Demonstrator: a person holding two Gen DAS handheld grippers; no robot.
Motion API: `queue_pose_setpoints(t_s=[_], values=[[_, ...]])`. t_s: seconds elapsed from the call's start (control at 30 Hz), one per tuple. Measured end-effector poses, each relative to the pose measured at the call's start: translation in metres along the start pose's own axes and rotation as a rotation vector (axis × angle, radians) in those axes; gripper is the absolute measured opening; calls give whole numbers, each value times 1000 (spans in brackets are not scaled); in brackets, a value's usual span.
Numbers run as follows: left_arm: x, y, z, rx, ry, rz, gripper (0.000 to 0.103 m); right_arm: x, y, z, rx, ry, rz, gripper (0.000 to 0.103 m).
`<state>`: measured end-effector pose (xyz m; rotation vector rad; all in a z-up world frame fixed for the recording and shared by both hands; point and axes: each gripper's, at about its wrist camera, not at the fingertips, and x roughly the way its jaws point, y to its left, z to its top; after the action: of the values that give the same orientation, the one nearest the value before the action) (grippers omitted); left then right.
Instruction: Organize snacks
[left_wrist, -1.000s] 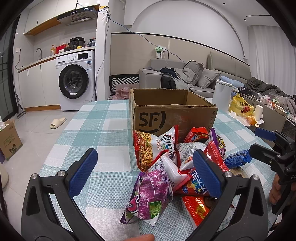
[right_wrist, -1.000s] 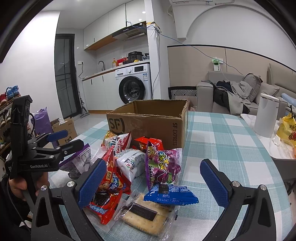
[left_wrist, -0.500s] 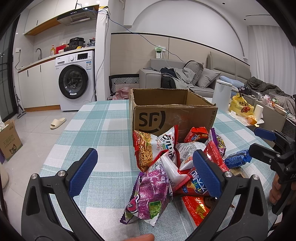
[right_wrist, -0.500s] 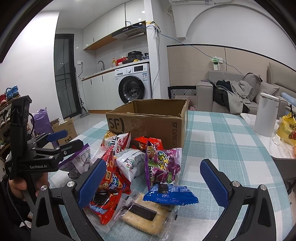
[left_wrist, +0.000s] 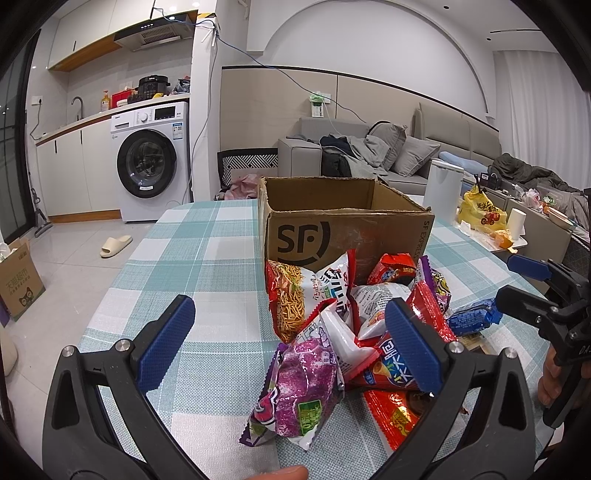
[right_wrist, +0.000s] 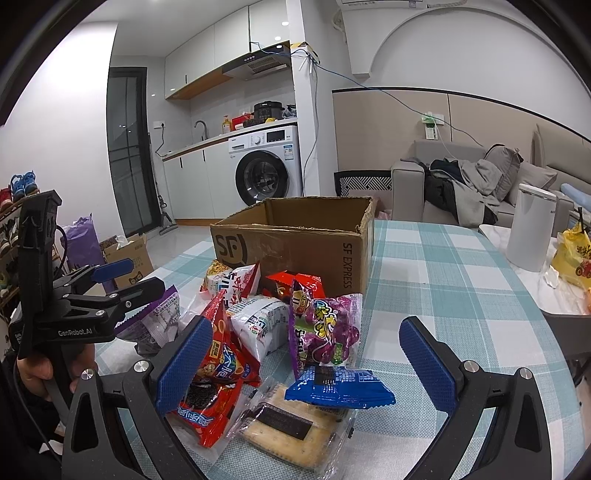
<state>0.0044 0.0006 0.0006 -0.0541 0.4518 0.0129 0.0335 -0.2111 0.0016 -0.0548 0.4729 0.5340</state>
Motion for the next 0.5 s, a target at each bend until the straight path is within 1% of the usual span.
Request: queue_pose_setpoints(t_s=[0.27, 0.5], values=[[0, 0, 0, 0, 0, 0, 102, 0, -1, -3, 5, 1, -6, 103], [0, 0, 0, 0, -3, 4, 102, 2, -8, -4, 34, 15, -32, 103]])
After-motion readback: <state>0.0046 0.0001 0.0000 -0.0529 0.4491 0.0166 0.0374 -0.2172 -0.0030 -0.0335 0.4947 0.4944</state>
